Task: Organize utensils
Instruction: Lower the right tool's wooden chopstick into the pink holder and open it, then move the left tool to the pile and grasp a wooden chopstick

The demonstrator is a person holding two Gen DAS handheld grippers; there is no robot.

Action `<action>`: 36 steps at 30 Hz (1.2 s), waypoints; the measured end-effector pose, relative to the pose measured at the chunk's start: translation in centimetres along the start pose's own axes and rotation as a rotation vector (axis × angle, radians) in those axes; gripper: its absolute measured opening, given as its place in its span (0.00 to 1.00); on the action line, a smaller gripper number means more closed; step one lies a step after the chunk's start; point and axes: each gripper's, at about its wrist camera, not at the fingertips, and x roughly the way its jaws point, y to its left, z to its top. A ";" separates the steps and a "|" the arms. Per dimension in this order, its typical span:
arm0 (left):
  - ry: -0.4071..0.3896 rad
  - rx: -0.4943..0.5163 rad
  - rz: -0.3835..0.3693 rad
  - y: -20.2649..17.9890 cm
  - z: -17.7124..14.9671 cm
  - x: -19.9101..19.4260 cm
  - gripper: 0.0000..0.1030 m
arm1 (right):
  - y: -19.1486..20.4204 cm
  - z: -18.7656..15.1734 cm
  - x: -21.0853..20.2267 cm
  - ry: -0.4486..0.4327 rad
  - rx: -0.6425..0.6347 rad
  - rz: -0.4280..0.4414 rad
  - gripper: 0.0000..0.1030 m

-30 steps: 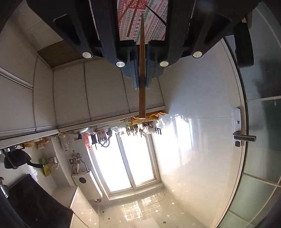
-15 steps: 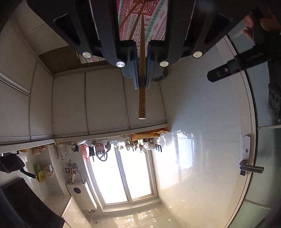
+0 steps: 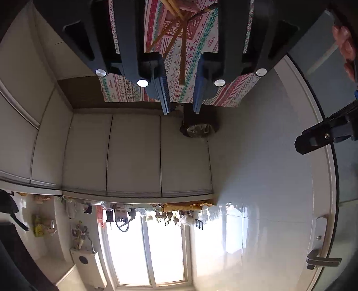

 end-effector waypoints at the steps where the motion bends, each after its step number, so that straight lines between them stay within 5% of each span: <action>1: 0.002 -0.002 0.001 0.0 0.0 -0.1 0.47 | -0.2 0.2 -0.5 -0.011 0.011 -0.001 0.29; 8: 0.000 0.011 0.004 -0.7 0.1 -0.9 0.54 | -1.5 0.9 -4.2 -0.088 0.054 -0.009 0.43; 12: 0.006 0.033 0.010 -1.4 0.0 -1.7 0.63 | -2.6 0.9 -6.5 -0.119 0.089 -0.012 0.62; 14: 0.021 0.046 0.012 -2.1 -0.2 -2.3 0.71 | -3.4 0.4 -8.0 -0.137 0.129 -0.012 0.77; 16: 0.044 0.069 0.014 -2.9 -0.6 -3.0 0.90 | -4.4 -0.5 -9.7 -0.147 0.178 -0.010 0.92; 18: 0.070 0.105 0.018 -4.1 -1.3 -3.7 0.93 | -5.3 -1.6 -11.1 -0.137 0.204 -0.017 0.93; 24: 0.319 0.290 -0.024 -8.3 -6.5 -3.4 0.93 | -8.1 -7.1 -14.2 0.027 0.182 -0.120 0.93; 27: 0.509 0.359 -0.097 -9.8 -11.7 -2.4 0.93 | -9.8 -10.2 -14.7 0.164 0.229 -0.125 0.93; 31: 0.781 0.491 -0.107 -12.0 -20.3 0.9 0.93 | -12.1 -14.2 -14.5 0.324 0.325 -0.110 0.93; 36: 0.985 0.601 -0.115 -13.7 -27.0 4.6 0.93 | -14.9 -17.2 -13.0 0.507 0.424 -0.113 0.93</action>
